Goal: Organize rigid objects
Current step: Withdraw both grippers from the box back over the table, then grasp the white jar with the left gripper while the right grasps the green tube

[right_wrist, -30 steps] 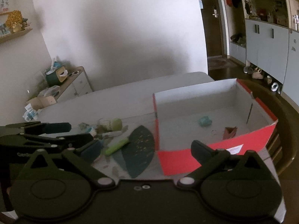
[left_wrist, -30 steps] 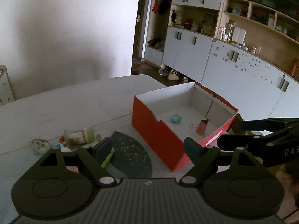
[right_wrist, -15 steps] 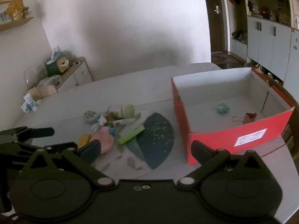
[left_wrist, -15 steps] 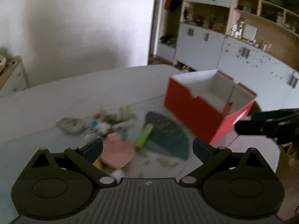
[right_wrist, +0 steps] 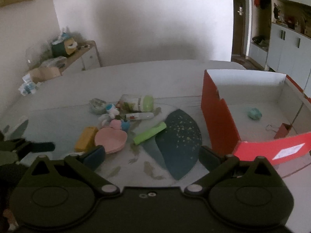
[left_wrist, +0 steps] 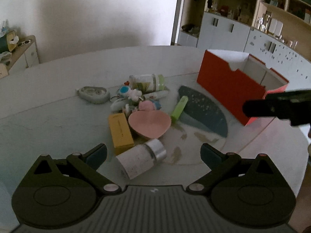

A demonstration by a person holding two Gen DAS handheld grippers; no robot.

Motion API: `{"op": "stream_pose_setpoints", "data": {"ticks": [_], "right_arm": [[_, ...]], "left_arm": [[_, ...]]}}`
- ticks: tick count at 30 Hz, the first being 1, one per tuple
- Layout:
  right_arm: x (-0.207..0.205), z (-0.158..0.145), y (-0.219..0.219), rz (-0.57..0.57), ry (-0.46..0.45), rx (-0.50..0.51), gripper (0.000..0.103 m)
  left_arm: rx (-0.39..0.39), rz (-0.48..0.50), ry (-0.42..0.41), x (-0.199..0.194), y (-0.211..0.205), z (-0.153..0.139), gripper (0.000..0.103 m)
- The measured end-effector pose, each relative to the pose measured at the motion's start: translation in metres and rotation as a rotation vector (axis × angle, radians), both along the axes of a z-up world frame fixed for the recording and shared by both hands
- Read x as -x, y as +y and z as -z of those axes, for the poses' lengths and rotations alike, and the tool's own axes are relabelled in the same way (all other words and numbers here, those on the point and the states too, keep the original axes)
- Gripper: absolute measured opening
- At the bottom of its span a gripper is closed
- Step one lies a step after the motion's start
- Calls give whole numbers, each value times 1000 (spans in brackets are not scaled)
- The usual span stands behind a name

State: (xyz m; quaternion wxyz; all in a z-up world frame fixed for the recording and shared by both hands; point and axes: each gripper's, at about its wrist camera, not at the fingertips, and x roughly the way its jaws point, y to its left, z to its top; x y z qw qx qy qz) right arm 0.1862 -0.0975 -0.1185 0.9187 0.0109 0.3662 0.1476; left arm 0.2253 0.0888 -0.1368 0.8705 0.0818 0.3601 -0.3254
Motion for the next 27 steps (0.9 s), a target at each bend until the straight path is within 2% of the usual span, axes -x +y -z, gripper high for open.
{"op": "stream_pose_setpoints", "data": {"ticks": [7,12,15,17,22,27], "right_arm": [[-47,20,18,44,26,58,99],[-76,40,26,89,67,63,97],[-91,50,32,106,90,81,92],[-98,56,35,118,98,84,92],[-109,68,41,155,124,99,80],[-111,73,47,151,132,105,75]], "left_arm": [[-16,-13,-1,-6,-1,17,103],[-10,-47,42,-19,-3,28,103],[-2,-58,58,-24,-5,32,103],[-6,-61,68,-26,-8,35,103],[-15,-84,93,-27,-13,43,103],[-21,-136,128,-31,-17,45,103]]}}
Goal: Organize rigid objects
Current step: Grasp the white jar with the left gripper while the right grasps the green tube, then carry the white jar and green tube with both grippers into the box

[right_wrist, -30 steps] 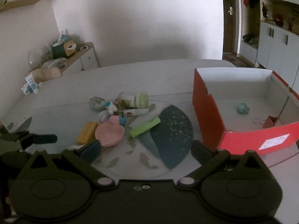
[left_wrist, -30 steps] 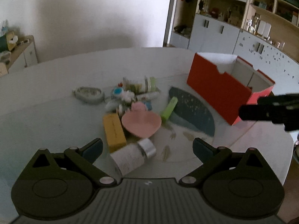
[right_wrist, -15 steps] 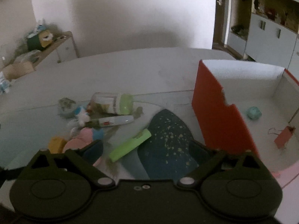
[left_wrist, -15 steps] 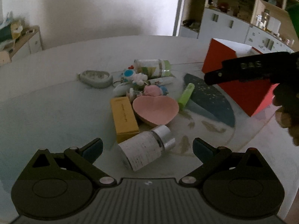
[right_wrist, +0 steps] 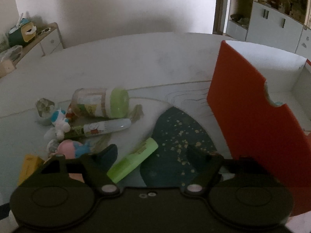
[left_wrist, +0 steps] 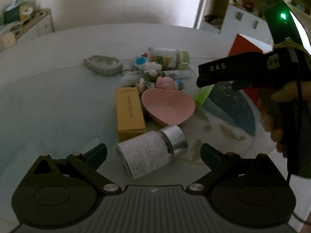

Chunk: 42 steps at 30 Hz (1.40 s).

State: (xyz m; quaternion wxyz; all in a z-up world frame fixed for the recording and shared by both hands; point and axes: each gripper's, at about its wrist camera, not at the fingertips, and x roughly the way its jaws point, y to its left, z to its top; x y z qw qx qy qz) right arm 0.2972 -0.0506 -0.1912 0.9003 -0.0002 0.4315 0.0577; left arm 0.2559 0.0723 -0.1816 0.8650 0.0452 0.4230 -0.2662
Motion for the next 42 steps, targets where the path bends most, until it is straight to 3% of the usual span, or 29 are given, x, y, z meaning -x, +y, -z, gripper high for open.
{"op": "stream_pose_setpoints", "data": {"ticks": [11,14,20,25,34,42], "right_arm": [[8,5,0,-12,11,9,49],[10,4,-2,-24,5,26,37],[14,4,-7,-45,-4,49,17],[17,2,-13,-55,-9,47,15],[40,-20,-26,-105,-37,5,15],[66,-56,-43,-142,-38,-76,15]], "left_arm": [[0,-92,52,-8,-6,-3,102],[7,-99,59,-9,-6,-2,101],[2,-104,68,-9,-7,-1,92],[-6,-116,64,-10,-6,-2,77],[-12,-117,76,-8,-3,-4,77],[14,-102,76,3,1,-24,77]]}}
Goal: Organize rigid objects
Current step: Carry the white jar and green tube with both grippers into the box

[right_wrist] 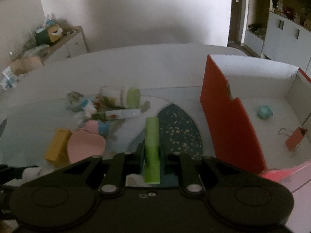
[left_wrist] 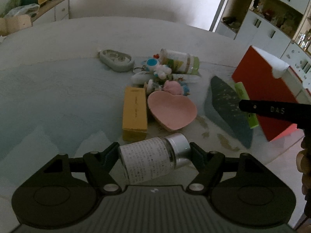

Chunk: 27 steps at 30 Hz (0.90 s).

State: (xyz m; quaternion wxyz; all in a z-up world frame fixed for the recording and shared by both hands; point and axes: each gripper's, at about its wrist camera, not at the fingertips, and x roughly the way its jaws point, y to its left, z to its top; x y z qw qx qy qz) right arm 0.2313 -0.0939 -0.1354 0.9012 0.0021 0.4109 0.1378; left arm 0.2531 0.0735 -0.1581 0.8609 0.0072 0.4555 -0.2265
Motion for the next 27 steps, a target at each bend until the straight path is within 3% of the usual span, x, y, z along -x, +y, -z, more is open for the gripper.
{"op": "stream_pose_setpoints", "data": {"ticks": [6,13,27], "right_arm": [[14,-23,-17,11,14,-27,15],[20,-50,-48,35,-4,-56,15],[4,-77,-127,83,-78,-69,15]], "left_arm": [[38,43,-25,9,-12,-29,77],[65,137,-119,23,-44,-66,77],[106,265,-187,40,-127,-105,77]]}}
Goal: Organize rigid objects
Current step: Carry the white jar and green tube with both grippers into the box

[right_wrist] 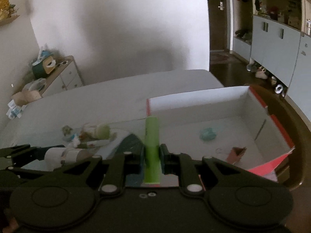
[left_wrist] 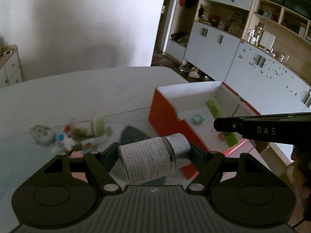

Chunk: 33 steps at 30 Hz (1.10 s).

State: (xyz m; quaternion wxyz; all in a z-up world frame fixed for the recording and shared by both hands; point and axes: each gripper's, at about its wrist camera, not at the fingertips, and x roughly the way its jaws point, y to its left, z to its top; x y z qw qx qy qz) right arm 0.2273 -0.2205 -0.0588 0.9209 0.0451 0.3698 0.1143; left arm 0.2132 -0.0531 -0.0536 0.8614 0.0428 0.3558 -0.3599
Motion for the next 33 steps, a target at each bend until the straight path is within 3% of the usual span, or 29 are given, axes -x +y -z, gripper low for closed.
{"op": "stream_pose_setpoints", "data": {"ticks": [17,33], "right_arm": [[-62,13,-100,54,10,41,15],[-133,68,-122,-23,127,163,15]], "left_arm": [[-76,91,0,-10,-122,-1,77],[-249,127,44,-32,-218,40,77]]}}
